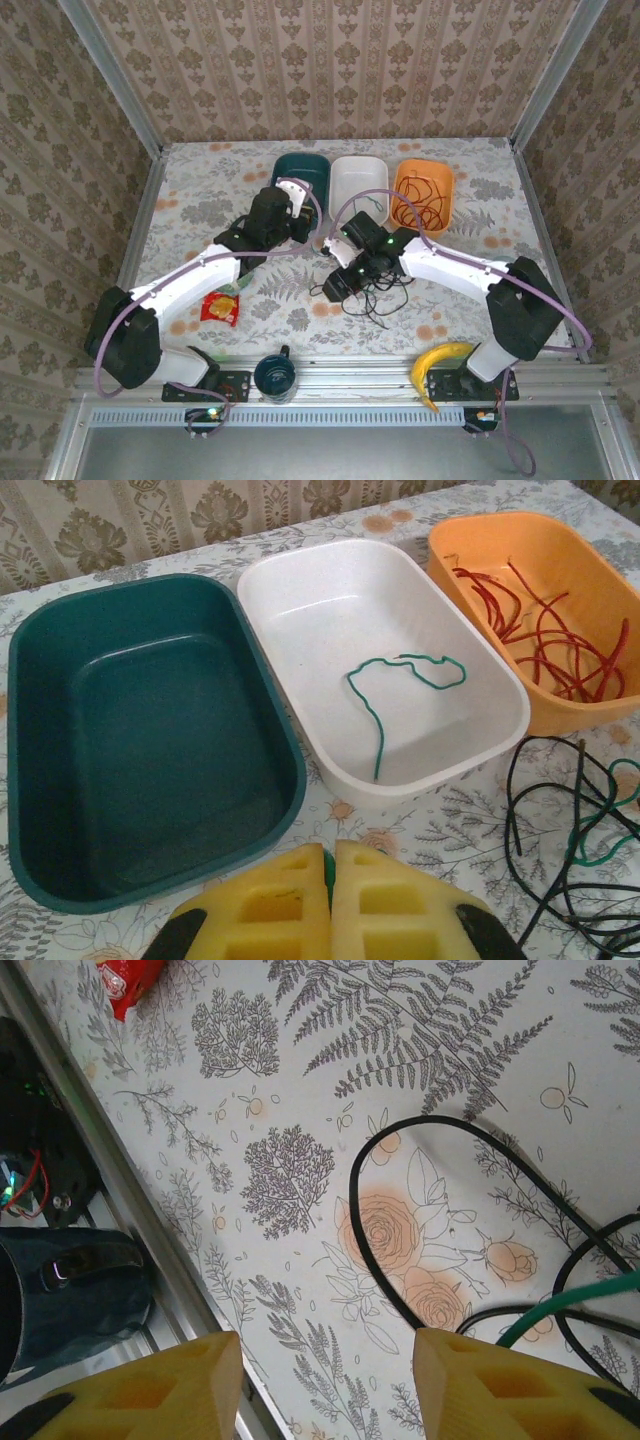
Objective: Untangle the cables
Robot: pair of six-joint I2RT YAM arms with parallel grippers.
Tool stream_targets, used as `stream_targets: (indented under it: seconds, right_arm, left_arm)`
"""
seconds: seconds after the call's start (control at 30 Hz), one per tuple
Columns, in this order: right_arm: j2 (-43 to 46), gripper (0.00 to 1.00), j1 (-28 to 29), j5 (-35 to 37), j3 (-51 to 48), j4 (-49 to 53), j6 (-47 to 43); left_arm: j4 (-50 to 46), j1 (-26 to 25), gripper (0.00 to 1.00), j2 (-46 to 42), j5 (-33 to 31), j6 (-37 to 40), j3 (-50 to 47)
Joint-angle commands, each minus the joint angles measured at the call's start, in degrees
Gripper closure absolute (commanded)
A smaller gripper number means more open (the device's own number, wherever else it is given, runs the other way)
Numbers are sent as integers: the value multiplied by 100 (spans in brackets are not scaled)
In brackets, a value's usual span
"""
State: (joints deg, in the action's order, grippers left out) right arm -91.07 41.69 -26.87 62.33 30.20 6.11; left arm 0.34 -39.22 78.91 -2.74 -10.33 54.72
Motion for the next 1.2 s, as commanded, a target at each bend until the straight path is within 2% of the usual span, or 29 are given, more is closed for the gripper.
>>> stream_targets:
  seconds: [0.0, 0.4, 0.63, 0.73, 0.87, 1.07, 1.17]
  right_arm:
    - [-107, 50, 32, 199, 257, 127, -239]
    - [-794, 51, 47, 328, 474, 219, -412]
    - [-791, 55, 269, 793, 101, 649, -611]
    - [-772, 61, 273, 1004, 26, 716, -567]
    - [-909, 62, 257, 1316, 53, 854, -493]
    - [-927, 63, -110, 1292, -195, 632, 43]
    - [-871, 63, -503, 942, -349, 415, 446]
  left_arm:
    - [145, 55, 100, -204, 182, -162, -102]
    - [348, 120, 100, -324, 191, -354, -222]
    - [767, 490, 100, -532, -12, -804, -400]
    - [818, 621, 100, -594, -95, -888, -384]
    - [904, 837, 100, -802, -147, -1026, -387]
    - [705, 1177, 100, -1497, -213, -912, -310]
    - [414, 1424, 100, -1808, 8, -823, -181]
